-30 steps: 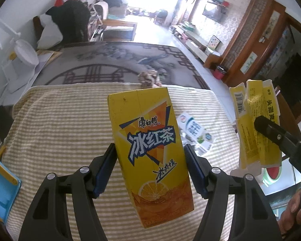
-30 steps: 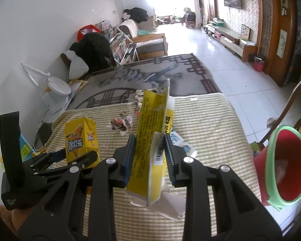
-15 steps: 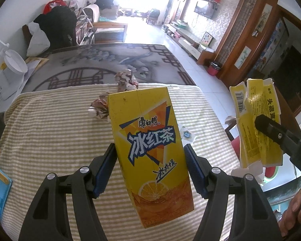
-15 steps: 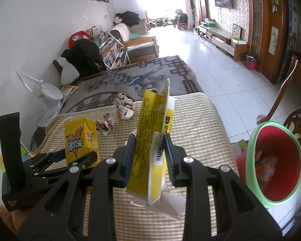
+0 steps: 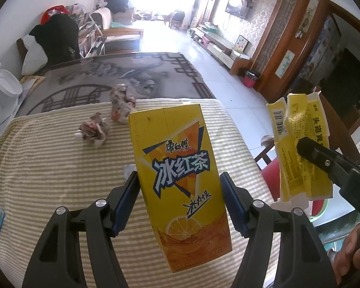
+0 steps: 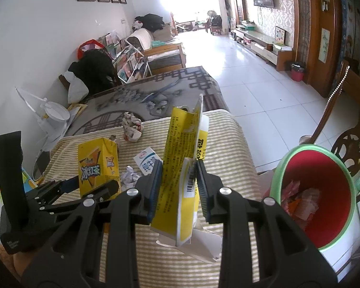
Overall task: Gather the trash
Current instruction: 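Carry the tea carton and packet over the red bucket and release both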
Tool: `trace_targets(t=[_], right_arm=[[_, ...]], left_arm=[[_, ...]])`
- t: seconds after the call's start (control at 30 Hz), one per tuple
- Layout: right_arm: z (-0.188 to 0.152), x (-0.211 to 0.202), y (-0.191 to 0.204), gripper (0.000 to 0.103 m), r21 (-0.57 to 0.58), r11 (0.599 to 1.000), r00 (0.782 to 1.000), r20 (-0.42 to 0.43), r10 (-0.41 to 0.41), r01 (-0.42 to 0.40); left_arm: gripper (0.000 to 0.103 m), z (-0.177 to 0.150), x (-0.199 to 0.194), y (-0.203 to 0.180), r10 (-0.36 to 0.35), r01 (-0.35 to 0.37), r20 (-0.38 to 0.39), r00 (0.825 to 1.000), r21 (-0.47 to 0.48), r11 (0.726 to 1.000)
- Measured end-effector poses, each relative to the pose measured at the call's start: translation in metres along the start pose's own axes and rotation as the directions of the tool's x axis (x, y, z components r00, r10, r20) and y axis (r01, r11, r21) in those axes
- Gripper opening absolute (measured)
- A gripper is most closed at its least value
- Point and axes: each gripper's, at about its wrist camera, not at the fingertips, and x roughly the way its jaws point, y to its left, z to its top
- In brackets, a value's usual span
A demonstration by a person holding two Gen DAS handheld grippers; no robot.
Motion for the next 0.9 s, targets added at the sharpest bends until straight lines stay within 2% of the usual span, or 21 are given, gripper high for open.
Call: trace_targets(t=[0.37,0.9], right_arm=[[-0.002,-0.015,-0.042,0.029,0.028,1.0,1.0,0.014,-0.013,0.012],[-0.011,-0.028,-0.112,0.029,0.103,0.993,0.998,0.01,-0.054,0.053]], left_arm=[[0.065,-0.002,0.008,-0.045,-0.01,0.011,-0.006,1.0,0.029,1.0],[0.065,-0.005,0.03,-0.106,-0.032,0.036,-0.052,0.998,0.075,0.997]])
